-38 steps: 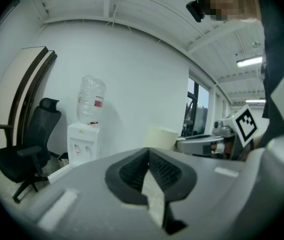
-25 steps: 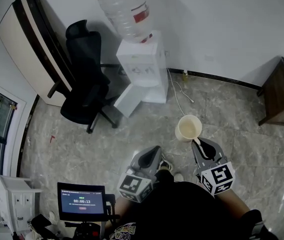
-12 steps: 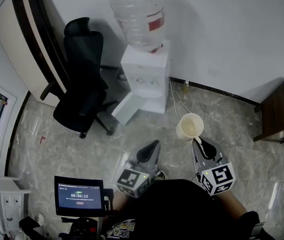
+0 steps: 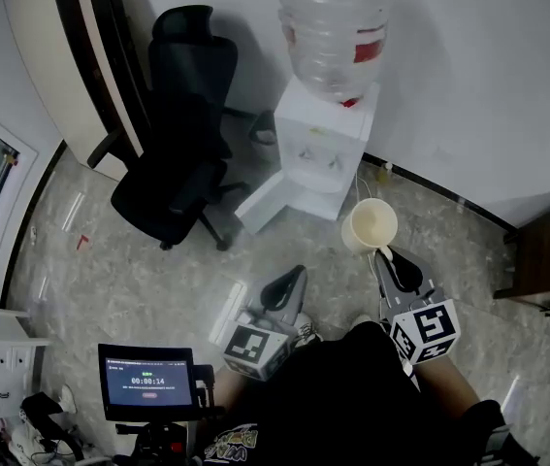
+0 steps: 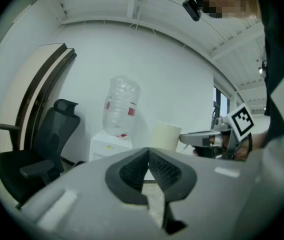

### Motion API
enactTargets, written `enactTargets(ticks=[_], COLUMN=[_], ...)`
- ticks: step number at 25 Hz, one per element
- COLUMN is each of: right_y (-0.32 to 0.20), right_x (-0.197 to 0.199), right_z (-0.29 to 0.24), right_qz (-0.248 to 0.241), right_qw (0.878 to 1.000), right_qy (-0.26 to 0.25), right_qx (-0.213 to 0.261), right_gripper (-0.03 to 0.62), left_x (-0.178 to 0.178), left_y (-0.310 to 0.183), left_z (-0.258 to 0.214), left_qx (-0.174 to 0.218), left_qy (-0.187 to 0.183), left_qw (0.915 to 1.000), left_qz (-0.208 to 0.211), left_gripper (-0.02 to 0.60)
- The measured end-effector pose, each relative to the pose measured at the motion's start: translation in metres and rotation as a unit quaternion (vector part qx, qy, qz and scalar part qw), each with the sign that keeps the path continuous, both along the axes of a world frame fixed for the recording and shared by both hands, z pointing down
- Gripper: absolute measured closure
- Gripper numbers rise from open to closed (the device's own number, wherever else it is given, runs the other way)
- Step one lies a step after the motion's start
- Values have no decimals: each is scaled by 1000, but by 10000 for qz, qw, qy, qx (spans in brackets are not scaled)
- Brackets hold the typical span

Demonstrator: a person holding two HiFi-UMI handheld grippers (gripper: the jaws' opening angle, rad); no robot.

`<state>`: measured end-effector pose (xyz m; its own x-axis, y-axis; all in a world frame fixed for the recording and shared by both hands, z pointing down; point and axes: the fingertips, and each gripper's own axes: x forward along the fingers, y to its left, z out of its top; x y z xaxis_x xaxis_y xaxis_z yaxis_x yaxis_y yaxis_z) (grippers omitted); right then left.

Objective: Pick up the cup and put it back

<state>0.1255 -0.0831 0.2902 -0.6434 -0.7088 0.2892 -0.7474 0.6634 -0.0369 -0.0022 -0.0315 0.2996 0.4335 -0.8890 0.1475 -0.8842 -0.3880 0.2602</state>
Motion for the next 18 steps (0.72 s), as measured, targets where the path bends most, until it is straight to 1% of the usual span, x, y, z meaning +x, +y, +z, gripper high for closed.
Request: enactTargets(ticks=[2, 5, 8, 10, 13, 18], right_y=[-6, -13, -21, -27, -40, -74], right_x=[-18, -50, -78, -93, -109, -122], right_z=[1, 0, 1, 2, -1, 4], right_qz=[-188, -525, -847, -1018, -1235, -1554], right_qw=[9998, 9986, 9963, 9946, 9922, 9877], right_qy=[38, 85, 100, 71, 26, -111], right_qx=[-23, -63, -130, -177, -168, -156], right_gripper=[545, 545, 545, 545, 545, 545], left_x=[-17, -43, -66, -77, -81, -84], left_y=[1, 3, 1, -4, -18, -54], left_z=[3, 2, 5, 7, 6, -6], left_qx=[9, -35, -111, -180, -191, -79], left_qy=[-31, 32, 96, 130, 56, -314], left_qw=[9997, 9985, 9958, 9939, 9932, 9922], left_qz=[-222, -552, -909, -1077, -1148, -1205], left_gripper=[577, 577, 577, 577, 577, 577])
